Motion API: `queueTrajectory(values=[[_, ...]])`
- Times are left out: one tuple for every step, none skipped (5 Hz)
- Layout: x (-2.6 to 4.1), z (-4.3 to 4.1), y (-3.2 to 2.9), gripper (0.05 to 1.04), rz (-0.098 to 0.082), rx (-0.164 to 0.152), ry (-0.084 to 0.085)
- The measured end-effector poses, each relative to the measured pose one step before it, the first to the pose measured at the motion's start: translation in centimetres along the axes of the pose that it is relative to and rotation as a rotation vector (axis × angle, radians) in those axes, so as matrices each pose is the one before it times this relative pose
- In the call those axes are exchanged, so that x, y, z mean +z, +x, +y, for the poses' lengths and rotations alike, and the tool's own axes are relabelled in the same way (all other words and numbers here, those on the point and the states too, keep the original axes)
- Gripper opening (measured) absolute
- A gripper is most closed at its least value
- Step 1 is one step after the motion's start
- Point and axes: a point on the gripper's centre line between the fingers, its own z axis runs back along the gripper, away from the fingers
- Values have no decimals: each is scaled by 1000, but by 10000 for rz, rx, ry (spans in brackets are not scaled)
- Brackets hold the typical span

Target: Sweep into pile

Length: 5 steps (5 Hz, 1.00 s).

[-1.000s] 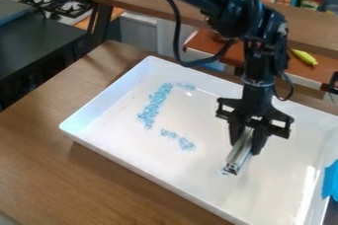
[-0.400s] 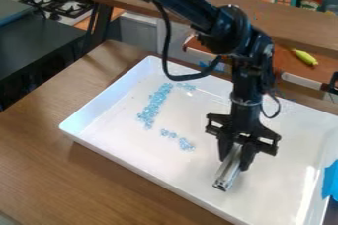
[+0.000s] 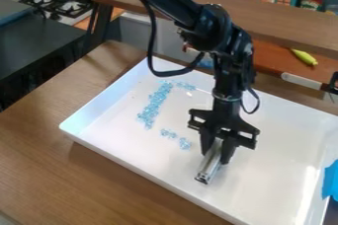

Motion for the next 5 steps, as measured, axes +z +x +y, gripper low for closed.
queueTrajectory(values=[[86,3098,691,387,-140,504,538],[117,2655,487,387,-121,211,955],[2,2373,745,387,-411,70,1138],[81,1740,1273,387,-789,126,989],[-1777,1479,152,387,5,-26,1357]])
